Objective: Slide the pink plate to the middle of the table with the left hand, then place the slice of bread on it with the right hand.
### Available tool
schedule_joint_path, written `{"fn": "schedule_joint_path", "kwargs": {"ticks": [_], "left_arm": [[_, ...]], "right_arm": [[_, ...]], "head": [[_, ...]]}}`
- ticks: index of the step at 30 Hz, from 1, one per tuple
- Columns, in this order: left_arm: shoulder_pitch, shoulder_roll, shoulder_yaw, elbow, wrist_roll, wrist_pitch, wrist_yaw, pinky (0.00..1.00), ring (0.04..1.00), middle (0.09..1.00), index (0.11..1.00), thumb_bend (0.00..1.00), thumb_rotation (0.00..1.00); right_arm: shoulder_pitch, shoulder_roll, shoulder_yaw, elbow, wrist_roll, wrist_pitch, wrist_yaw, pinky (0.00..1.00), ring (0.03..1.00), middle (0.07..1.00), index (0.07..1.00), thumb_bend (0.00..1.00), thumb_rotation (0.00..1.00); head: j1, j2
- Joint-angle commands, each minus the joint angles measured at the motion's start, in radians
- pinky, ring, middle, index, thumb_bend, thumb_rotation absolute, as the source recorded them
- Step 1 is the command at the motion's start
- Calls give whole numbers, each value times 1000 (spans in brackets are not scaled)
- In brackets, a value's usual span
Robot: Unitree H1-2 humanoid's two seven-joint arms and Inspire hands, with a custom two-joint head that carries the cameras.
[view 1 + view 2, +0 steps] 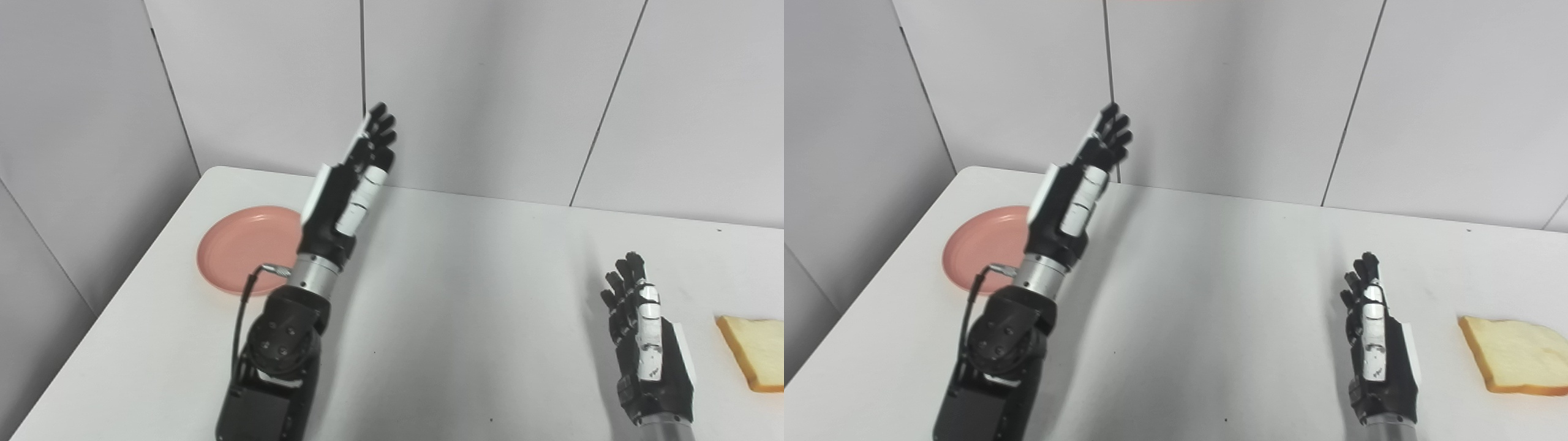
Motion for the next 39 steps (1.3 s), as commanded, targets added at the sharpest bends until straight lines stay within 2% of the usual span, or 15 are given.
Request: {"fn": "schedule_joint_path", "kwargs": {"ticks": [1, 5, 10, 14, 19, 23, 31, 39], "left_arm": [[-55, 21, 38, -37, -25, 6, 12, 984, 978, 983, 987, 749, 922], [-71, 44, 102, -48, -55, 20, 36, 996, 963, 969, 985, 719, 904], [-81, 83, 165, -47, -42, 48, 79, 963, 964, 970, 983, 760, 926], [-86, 124, 220, -21, -67, 41, 87, 945, 967, 977, 985, 767, 913], [-84, 182, 281, 44, -82, -4, 99, 936, 963, 974, 973, 779, 917], [-83, 209, 312, 79, -102, -26, 102, 949, 959, 972, 969, 792, 917], [-65, 257, 365, 118, -131, -26, 110, 953, 961, 957, 949, 819, 935], [-35, 269, 399, 148, -154, -20, 131, 951, 953, 949, 942, 806, 928]], "right_arm": [[-34, 2, 1, -32, -3, -19, 0, 1000, 1000, 1000, 1000, 373, 1000], [-35, 1, 2, -36, -13, -11, -2, 1000, 1000, 1000, 1000, 372, 1000], [-34, 1, 2, -39, -16, -6, -4, 1000, 1000, 1000, 1000, 374, 1000], [-34, 3, 0, -39, -14, -11, -4, 1000, 1000, 1000, 1000, 356, 1000], [-31, 3, 2, -51, -11, 2, -3, 1000, 1000, 1000, 1000, 366, 1000], [-29, 1, 1, -68, -12, 19, -6, 1000, 1000, 1000, 1000, 353, 1000], [-27, 0, 3, -94, -16, 45, -5, 1000, 1000, 1000, 1000, 353, 1000], [-28, 2, 5, -103, -24, 53, -9, 1000, 1000, 1000, 1000, 339, 1000]], "head": [[3, -3], [10, -7], [14, -7], [19, -8], [30, -8], [37, -8], [39, -7], [43, -3]]}}
